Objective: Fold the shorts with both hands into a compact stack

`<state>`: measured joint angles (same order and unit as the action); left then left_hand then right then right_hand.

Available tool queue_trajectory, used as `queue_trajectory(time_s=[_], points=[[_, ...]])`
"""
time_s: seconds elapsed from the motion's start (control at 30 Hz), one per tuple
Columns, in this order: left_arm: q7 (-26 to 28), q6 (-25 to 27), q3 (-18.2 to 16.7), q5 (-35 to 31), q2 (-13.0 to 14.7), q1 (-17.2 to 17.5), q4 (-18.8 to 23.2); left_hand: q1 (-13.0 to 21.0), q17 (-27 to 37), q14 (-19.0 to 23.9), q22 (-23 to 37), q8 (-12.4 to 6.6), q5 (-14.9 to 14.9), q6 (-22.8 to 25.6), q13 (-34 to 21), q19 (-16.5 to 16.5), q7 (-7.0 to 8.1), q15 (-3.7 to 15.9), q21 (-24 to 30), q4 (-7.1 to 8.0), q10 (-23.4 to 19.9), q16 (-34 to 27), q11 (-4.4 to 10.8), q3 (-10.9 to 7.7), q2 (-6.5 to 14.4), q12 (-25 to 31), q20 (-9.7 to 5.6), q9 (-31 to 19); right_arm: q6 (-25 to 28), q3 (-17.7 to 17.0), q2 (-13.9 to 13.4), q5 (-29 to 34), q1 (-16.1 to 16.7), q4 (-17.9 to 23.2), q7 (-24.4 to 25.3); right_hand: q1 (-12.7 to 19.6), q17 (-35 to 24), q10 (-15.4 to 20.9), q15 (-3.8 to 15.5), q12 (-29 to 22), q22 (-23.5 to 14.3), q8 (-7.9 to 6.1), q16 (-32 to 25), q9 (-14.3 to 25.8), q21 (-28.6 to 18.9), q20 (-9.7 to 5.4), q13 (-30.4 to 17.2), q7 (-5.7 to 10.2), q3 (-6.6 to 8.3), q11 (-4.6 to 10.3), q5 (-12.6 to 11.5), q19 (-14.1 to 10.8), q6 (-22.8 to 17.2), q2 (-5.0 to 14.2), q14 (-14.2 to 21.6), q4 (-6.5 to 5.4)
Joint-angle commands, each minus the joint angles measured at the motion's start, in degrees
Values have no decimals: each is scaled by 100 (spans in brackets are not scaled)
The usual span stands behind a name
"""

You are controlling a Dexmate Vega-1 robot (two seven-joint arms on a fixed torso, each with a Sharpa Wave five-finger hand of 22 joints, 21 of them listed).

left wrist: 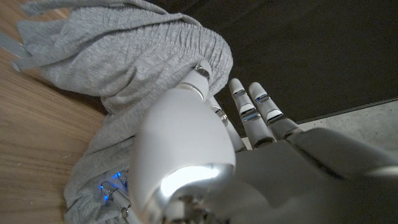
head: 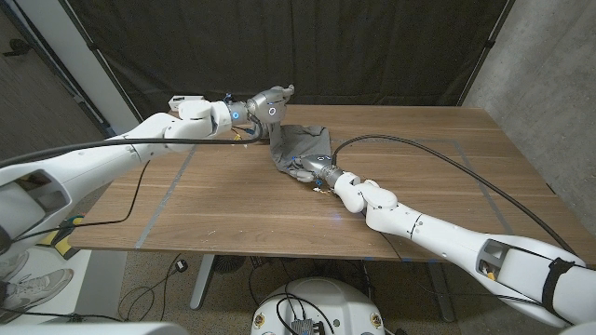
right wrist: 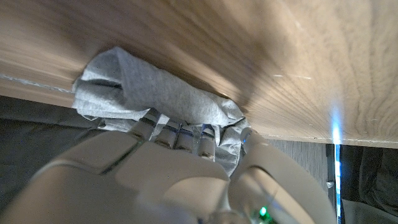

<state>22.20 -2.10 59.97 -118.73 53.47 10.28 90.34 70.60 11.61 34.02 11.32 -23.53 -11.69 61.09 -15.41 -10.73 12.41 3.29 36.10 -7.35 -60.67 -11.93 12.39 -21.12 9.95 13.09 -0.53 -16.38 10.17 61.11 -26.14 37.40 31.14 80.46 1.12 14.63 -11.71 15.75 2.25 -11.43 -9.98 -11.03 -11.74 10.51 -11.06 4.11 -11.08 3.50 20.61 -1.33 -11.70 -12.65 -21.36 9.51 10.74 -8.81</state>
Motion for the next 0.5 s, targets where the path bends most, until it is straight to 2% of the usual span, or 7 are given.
queue_trajectory(time_s=[0.03, 0.5], points=[[432, -492, 340, -235, -155, -532, -219, 71, 12, 11, 20, -53, -38, -60, 0, 0, -7, 1004, 36, 37, 33, -11, 8, -19, 9, -39, -29, -28, -146, 81, 100, -10, -88, -253, 48, -41, 5, 6, 27, -8, -16, -12, 21, 29, -30, 16, -22, 13, 50, 13, -22, -37, -37, -10, -17, -3], [1165, -673, 885, -364, -499, -1263, -722, 57, -3, -27, 19, -121, -60, -114, 23, 18, -12, 1001, 46, 71, 74, 18, 11, -44, 11, -81, -12, -66, -259, 69, 119, -112, -103, -443, 162, -67, 15, 10, 27, -8, -15, -10, 26, 28, -30, 20, -22, 9, 76, 3, -26, -32, -42, -18, -24, 5]])
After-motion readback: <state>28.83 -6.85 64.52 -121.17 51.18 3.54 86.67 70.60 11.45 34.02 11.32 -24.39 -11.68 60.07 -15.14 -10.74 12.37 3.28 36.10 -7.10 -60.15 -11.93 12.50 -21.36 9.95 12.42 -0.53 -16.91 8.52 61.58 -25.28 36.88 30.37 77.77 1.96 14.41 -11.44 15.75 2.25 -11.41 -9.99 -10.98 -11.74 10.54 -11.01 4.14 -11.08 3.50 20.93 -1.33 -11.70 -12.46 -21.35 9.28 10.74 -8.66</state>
